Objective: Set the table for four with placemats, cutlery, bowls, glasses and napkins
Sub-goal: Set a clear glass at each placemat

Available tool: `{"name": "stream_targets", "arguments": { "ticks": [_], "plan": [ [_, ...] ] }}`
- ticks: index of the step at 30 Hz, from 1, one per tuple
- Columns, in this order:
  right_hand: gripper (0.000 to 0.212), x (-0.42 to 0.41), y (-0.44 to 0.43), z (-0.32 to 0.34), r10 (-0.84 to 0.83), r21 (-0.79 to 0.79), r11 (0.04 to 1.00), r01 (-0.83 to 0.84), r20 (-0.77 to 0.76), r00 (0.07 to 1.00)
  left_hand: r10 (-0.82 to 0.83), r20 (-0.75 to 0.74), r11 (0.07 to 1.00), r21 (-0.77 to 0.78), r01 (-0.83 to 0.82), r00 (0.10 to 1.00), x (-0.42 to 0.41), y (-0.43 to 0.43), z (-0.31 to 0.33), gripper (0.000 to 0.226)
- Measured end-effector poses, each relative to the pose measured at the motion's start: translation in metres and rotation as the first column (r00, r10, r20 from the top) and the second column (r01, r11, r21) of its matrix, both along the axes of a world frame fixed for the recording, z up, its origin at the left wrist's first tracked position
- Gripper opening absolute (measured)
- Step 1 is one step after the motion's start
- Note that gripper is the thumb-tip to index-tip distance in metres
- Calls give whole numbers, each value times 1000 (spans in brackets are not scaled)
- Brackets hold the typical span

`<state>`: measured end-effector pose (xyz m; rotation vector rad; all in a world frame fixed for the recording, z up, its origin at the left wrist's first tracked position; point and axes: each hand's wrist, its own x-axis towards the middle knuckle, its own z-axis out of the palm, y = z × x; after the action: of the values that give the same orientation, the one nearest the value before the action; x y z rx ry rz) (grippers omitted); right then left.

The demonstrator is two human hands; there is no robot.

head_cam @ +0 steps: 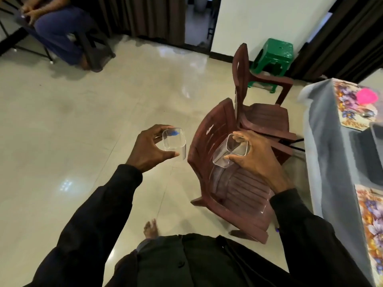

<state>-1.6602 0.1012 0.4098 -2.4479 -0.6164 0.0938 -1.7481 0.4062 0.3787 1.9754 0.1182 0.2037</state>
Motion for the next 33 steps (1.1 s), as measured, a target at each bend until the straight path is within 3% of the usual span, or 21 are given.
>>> {"name": "stream_targets", "arguments": {
  "ticks": [14, 33],
  "plan": [
    [79, 75, 155, 4, -224, 5, 975, 224, 39, 974, -238, 11, 971, -8, 238, 971, 152, 149, 0, 69],
    [71, 324, 223, -8, -408, -3, 913, 408, 33, 912, -456, -6, 890, -7, 456, 890, 466, 205, 0, 67]
  ]
}}
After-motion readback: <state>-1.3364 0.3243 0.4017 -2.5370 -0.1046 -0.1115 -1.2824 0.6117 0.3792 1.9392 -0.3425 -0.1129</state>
